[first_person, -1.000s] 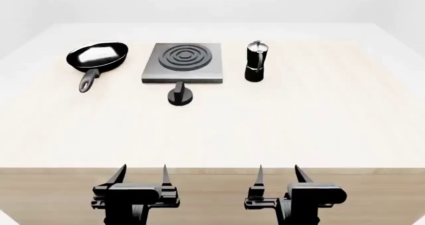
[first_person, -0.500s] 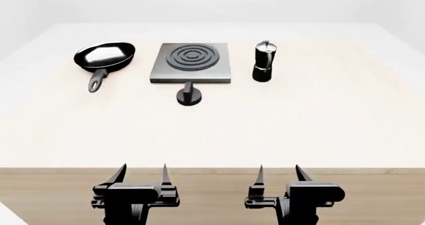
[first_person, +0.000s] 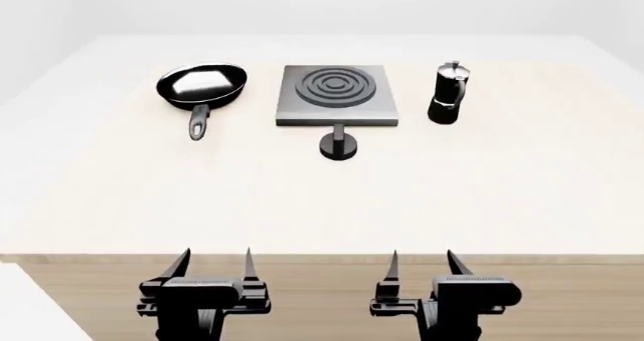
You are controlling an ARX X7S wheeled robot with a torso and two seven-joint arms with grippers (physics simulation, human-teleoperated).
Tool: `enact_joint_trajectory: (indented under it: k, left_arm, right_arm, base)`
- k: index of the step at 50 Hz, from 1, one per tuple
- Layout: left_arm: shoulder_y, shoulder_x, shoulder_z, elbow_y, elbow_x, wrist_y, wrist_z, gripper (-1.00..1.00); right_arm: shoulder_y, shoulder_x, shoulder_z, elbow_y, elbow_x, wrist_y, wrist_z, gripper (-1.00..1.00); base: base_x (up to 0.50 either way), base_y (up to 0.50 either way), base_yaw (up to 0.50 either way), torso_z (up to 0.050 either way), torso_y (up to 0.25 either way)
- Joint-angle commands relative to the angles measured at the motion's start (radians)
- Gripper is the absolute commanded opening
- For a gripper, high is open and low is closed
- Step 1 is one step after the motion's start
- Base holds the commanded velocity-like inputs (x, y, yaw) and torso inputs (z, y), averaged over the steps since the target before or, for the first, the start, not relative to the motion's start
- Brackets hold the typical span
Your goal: Turn on the stove and put the frying pan on it.
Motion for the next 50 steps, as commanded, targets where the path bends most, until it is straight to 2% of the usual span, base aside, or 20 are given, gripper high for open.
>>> enact_joint_trajectory:
  k: [1,9,50]
  left_arm:
    - [-0.002,-0.010,0.016,0.000,-0.013,0.001,-0.013,1.00]
    - [-0.002,-0.017,0.028,-0.001,-0.014,0.005,-0.023,1.00]
    - [-0.008,-0.045,0.059,-0.004,-0.053,0.007,-0.053,1.00]
  right_arm:
    - [0.001,0.012,-0.010,0.000,0.016,0.000,0.017,1.00]
    - [0.003,0.021,-0.023,-0.004,0.022,0.005,0.022,1.00]
    - [0.012,0.050,-0.061,0.006,0.050,0.004,0.054,1.00]
  base:
    - [0.00,0.00,0.00,0.000,0.000]
    - [0.16,0.00,0.00,0.000,0.000]
    - [0.50,0.00,0.00,0.000,0.000]
